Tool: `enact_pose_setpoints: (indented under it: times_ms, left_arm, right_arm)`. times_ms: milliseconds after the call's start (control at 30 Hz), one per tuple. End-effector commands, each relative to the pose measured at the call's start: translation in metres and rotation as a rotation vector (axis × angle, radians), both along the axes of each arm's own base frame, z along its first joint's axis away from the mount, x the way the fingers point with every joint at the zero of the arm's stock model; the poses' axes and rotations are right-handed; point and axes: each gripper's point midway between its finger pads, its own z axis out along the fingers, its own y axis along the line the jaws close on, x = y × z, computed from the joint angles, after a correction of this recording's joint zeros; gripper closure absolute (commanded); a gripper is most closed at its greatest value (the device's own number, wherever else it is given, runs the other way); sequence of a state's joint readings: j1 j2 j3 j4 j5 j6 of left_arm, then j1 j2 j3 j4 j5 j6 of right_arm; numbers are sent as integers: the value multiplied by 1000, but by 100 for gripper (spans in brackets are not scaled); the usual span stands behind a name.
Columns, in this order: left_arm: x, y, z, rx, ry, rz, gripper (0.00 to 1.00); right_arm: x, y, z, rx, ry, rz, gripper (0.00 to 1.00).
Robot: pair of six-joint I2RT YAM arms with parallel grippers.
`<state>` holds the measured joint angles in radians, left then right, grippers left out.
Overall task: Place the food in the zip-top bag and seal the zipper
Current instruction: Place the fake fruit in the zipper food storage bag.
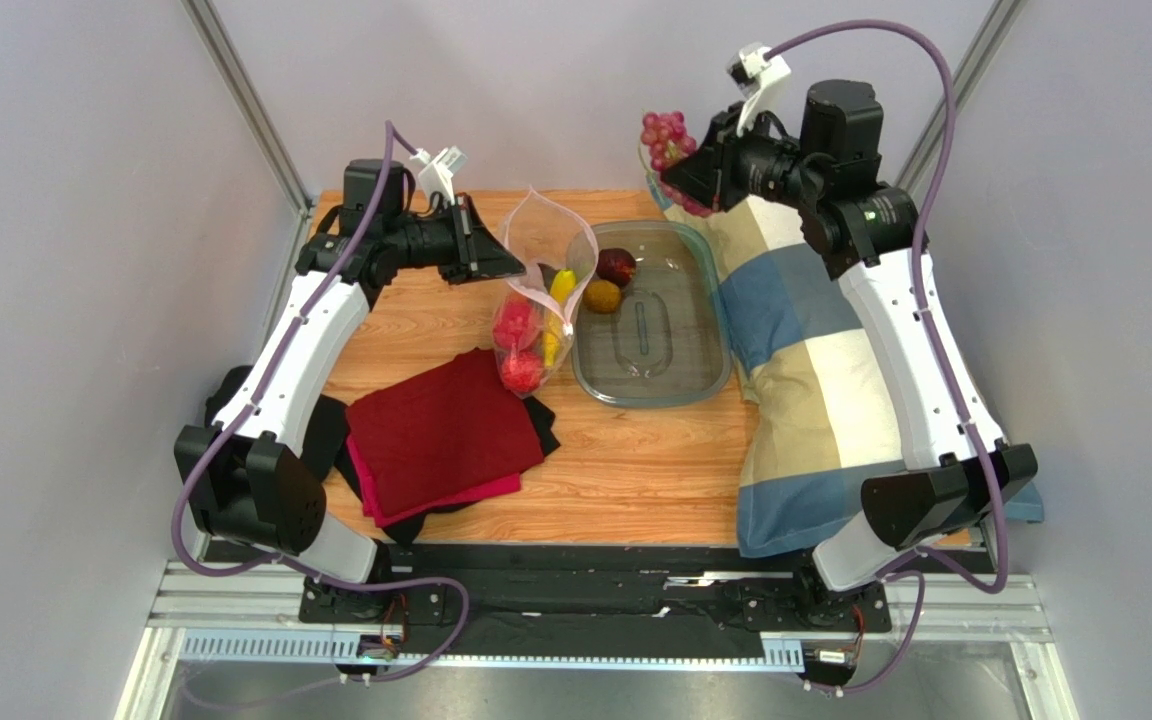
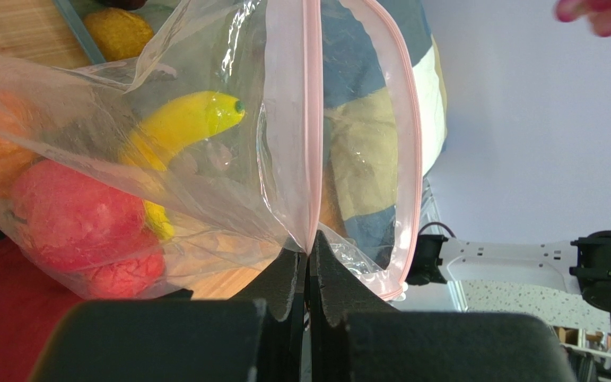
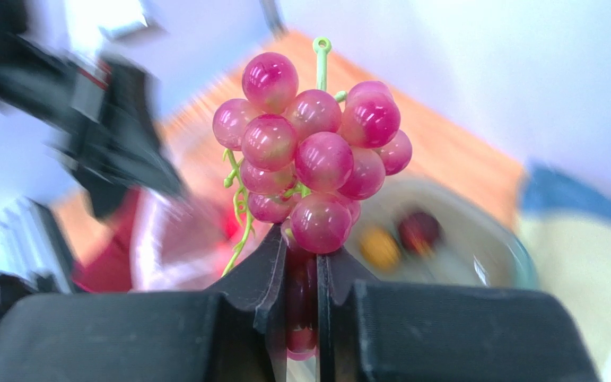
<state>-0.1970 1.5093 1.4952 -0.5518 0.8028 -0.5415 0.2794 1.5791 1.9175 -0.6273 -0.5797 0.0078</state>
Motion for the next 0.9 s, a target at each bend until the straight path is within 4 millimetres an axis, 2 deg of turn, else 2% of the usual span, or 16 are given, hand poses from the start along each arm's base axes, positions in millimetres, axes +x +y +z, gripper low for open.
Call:
enact_pose_setpoints:
  times_ms: [0,33,67,100,133,167,233,333,500,567,600,633,700,733,800,867]
  left_arm:
    - [-3,-4,14,-27,-44,-19,100]
    - [-2,-4,13,-28,-43,-19,100]
    - [-2,-5,13,-30,-38,-19,100]
    - [-1,-4,13,-32,-38,-18,100]
    - [-1,-6,14,-37,-35,-23,100]
    - [-2,-6,15,-43,-32,-26,100]
    - [-1,-6,20,-47,-41,-27,100]
    - [-2,-5,26,-45,-63,-17,100]
    - [-4,-5,32,-43,-74,-21,100]
    - [-3,-5,32,-42,-74,-20,100]
    - [-2,-4,33,-42,-78,-17,100]
    - [-2,-4,34,-43,-78,-17,100]
    - [-1,-5,34,-43,-77,-16,100]
    - [-1,-5,34,-44,-74,-15,100]
    - [0,-5,34,-43,-77,-15,100]
    - [0,-4,35,-34,-82,-11,100]
  right_arm:
    - [-18,50,83,304,-98,135,100]
    - [-26,65,96,349,-110,173,100]
    - [-28,75,99,367,-115,188,100]
    - [-23,84,97,384,-106,181,100]
    - [-32,101,101,406,-119,224,100]
    - [-31,110,98,410,-109,229,100]
    - [-32,131,84,398,-90,254,100]
    - [-25,144,57,364,-69,238,100]
    - [-15,151,1,269,-38,193,100]
    - [-18,154,-17,236,-18,202,98]
    - [-20,157,-24,215,-14,214,95]
    - [-23,158,-37,190,15,221,81]
    - [-26,159,-49,173,49,232,65]
    - [-28,159,-50,172,56,232,51]
    - [-30,155,-45,174,52,217,45]
    - [-31,149,-29,179,17,203,24]
